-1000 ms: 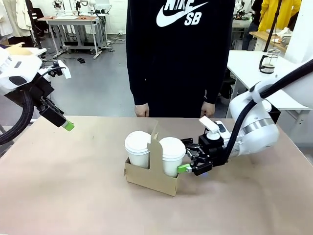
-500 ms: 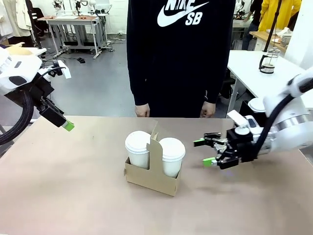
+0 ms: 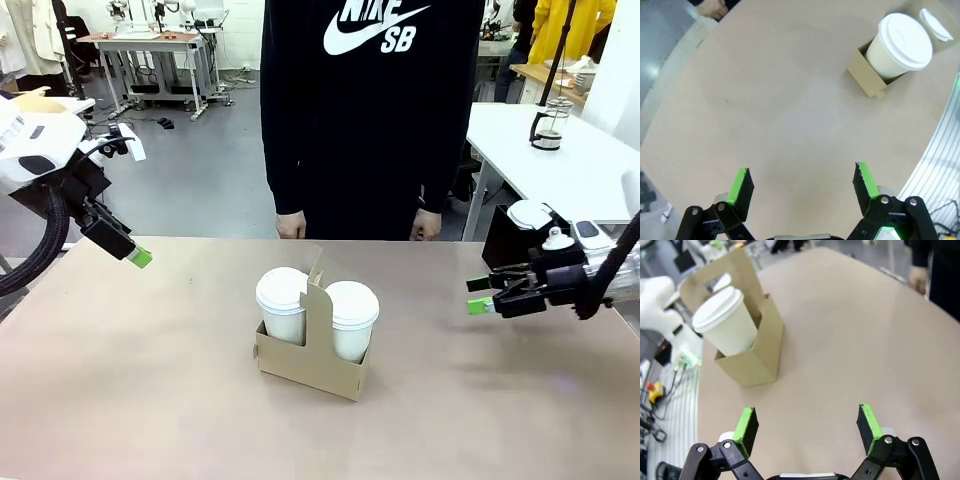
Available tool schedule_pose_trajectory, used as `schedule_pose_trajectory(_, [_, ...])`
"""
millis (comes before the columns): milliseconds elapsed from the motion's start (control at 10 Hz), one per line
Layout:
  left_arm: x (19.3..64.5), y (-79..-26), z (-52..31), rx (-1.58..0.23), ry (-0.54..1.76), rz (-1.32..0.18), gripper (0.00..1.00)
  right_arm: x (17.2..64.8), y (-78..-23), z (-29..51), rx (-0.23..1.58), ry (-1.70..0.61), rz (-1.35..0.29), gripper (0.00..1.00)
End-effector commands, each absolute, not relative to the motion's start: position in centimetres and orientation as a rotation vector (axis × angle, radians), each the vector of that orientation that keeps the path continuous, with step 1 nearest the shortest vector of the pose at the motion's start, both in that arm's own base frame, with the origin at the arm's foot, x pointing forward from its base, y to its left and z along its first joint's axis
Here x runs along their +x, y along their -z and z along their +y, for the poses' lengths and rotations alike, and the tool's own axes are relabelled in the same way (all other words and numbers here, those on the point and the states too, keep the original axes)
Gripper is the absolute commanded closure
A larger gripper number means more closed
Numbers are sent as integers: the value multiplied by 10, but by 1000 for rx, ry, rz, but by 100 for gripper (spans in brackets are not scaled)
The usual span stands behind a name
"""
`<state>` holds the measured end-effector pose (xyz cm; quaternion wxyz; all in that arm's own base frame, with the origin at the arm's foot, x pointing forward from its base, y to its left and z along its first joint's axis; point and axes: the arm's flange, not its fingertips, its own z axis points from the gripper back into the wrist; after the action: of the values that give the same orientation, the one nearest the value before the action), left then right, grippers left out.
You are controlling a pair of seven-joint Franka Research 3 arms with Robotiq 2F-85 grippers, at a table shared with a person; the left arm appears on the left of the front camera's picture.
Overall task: Pour a drink into a cup and package it in a carrier.
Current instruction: Insert the held 600 ml Paper Cup into the Cup Carrier.
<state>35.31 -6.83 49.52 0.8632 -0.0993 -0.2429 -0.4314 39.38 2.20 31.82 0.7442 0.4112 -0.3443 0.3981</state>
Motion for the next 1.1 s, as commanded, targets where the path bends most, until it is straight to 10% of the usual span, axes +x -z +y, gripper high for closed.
schedule_pose_trajectory(0, [352,-496,-68,-218,891,-510,0,325,-333,21,912,-792,-676,0])
schedule_pose_trajectory(1000, [352,-496,-68,-218,891,-510,0,390,-331,-5,886,-752,-664,0])
